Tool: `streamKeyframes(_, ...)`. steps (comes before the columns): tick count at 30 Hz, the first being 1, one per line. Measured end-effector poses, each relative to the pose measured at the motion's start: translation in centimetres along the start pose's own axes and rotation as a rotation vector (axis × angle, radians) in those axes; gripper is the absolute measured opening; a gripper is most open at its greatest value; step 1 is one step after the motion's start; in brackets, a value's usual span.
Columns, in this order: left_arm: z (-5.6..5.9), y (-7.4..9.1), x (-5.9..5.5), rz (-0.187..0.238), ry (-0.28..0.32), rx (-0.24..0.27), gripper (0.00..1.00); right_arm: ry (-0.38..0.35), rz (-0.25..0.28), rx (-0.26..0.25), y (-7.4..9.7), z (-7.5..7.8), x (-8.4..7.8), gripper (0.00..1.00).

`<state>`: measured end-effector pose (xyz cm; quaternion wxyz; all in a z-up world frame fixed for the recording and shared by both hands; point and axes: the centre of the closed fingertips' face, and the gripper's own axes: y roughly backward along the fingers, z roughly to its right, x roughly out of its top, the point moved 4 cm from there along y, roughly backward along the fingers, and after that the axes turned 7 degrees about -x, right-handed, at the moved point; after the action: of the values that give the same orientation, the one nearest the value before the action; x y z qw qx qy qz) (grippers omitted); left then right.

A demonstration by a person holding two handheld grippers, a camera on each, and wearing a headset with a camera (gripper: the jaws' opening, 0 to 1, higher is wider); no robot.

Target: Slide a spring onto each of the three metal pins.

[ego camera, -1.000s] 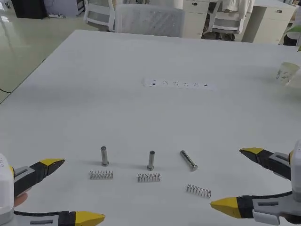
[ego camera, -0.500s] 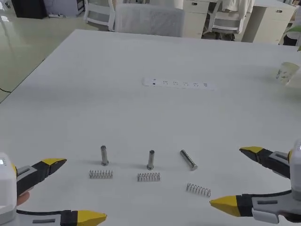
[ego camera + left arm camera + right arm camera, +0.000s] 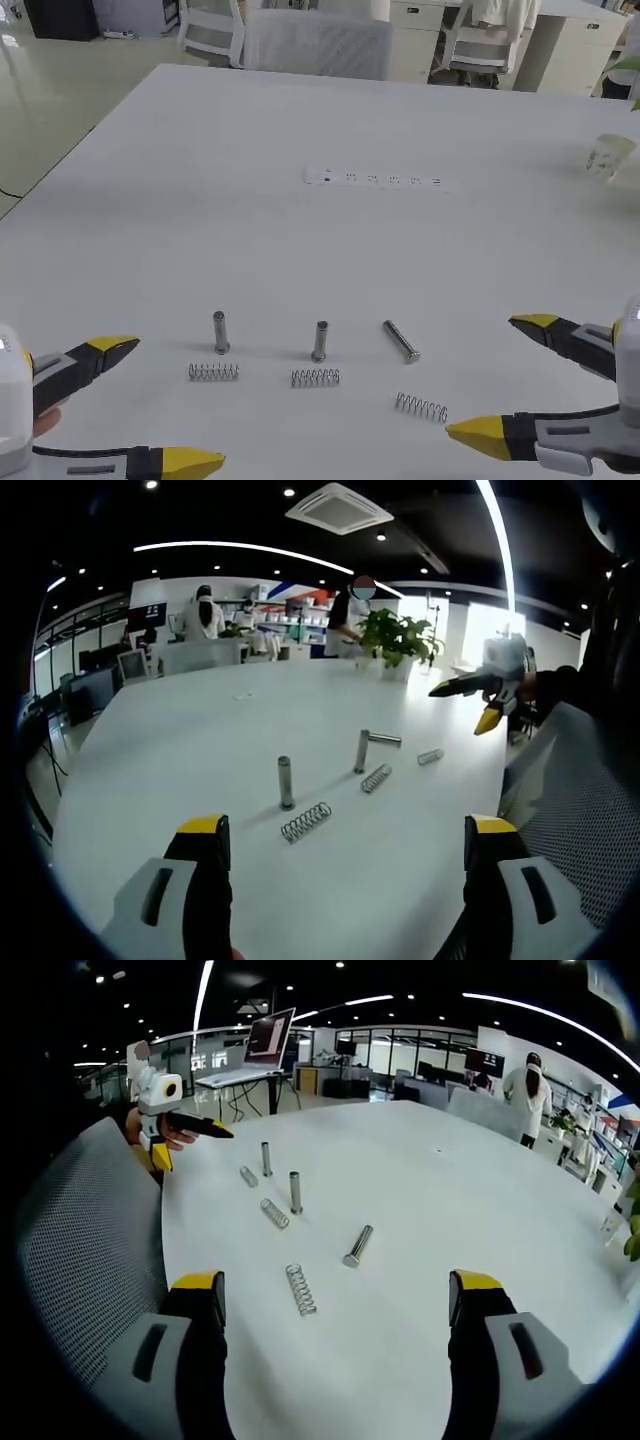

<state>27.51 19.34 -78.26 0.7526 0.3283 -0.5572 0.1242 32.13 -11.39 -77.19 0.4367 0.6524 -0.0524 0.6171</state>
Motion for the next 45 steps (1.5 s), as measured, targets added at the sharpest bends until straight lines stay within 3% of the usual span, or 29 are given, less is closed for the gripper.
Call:
streamKeyframes(13,-0.1,-0.1,0.2,0.003,-0.002,-0.004,0.97,-0.01,-0.001,-0.013,-0.2,0.4,0.2,0.9)
streamKeyframes(20,0.0,-0.3,0.4,0.007,-0.006,-0.008,0.96,-0.016,-0.018,-0.012,-0.7,1.4,1.5,0.81)
streamKeyframes(29,0.2,0.0,0.5,0.012,-0.005,-0.005,0.97,-0.003,-0.039,0.019,-2.7,1.7,3.3,0.71)
streamKeyframes(45,0.4,0.0,0.6,0.008,-0.008,-0.002,0.97,0.0,-0.182,0.016,-7.3,3.0,4.1,0.54)
